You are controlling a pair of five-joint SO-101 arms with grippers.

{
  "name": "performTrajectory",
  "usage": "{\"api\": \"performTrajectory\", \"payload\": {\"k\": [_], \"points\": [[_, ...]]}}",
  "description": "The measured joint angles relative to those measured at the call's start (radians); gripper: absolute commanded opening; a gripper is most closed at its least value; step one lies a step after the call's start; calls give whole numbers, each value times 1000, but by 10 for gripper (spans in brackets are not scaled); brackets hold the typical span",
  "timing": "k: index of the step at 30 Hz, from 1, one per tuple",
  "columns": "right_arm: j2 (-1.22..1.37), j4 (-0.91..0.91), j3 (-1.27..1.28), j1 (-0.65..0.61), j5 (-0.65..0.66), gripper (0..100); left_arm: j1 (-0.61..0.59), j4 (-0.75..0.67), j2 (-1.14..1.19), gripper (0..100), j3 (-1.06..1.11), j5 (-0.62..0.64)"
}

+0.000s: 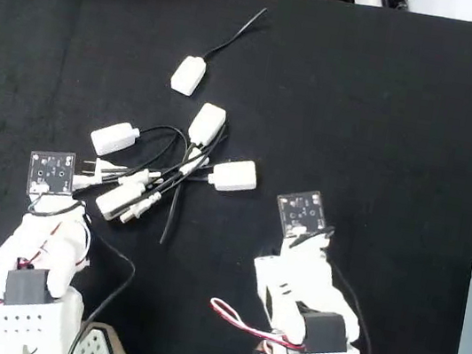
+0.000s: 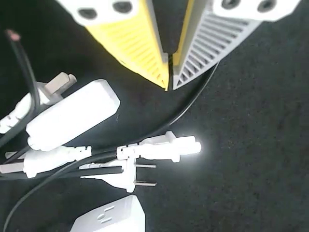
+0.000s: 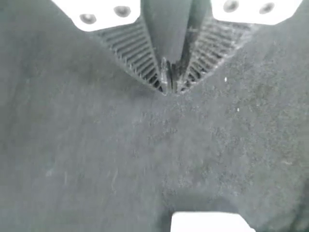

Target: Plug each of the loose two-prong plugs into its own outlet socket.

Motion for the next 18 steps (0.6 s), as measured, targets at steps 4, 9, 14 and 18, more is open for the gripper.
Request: {"api": "performTrajectory", "payload": {"k": [4, 9, 14, 18], "points": [[0, -64, -32, 32, 135, 15, -38, 0, 0, 33, 0, 0], [0, -87, -178, 35, 201, 15, -52, 0, 0, 30, 0, 0], [95, -78, -399, -26, 204, 15, -52, 0, 0, 30, 0, 0], [356, -78, -582, -78, 181, 15, -52, 0, 0, 30, 0, 0]]}}
